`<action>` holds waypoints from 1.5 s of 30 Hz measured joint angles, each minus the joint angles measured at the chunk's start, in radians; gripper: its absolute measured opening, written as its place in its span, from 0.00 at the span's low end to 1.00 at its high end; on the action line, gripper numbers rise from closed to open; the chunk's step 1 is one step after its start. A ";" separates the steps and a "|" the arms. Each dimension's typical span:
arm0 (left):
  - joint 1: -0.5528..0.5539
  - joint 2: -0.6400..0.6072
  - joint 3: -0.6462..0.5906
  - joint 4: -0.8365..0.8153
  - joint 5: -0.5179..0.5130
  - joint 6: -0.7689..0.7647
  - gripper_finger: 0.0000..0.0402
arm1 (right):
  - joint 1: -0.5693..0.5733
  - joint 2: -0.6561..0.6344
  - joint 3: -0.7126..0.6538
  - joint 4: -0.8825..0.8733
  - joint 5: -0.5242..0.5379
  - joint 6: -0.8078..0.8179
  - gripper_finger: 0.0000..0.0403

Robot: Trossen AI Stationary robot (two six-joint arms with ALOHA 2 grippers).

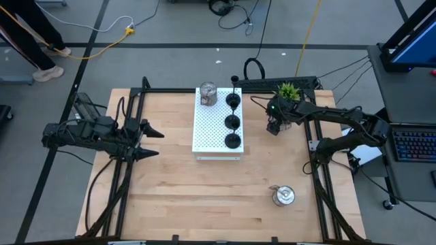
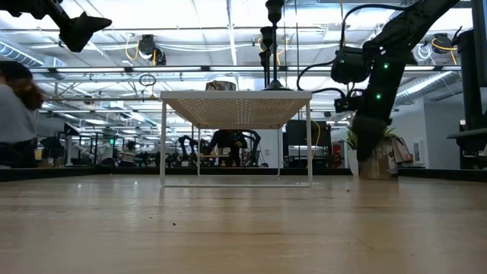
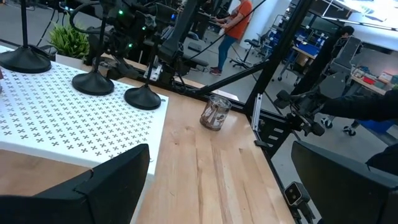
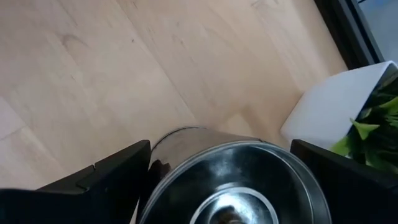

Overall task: Pick & Place candle stick holders
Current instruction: Put the top brown scented candle on the shelf aligned with the brown scented candle

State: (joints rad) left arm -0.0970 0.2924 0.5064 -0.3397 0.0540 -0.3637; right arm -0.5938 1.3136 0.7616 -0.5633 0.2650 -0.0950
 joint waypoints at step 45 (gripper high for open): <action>0.000 0.000 0.000 0.000 -0.001 -0.011 0.99 | -0.003 -0.299 -0.001 -0.175 -0.034 0.039 0.93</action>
State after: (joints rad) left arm -0.0971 0.2924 0.5064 -0.3396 0.0532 -0.3752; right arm -0.5967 1.0148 0.7605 -0.7385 0.2306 -0.0561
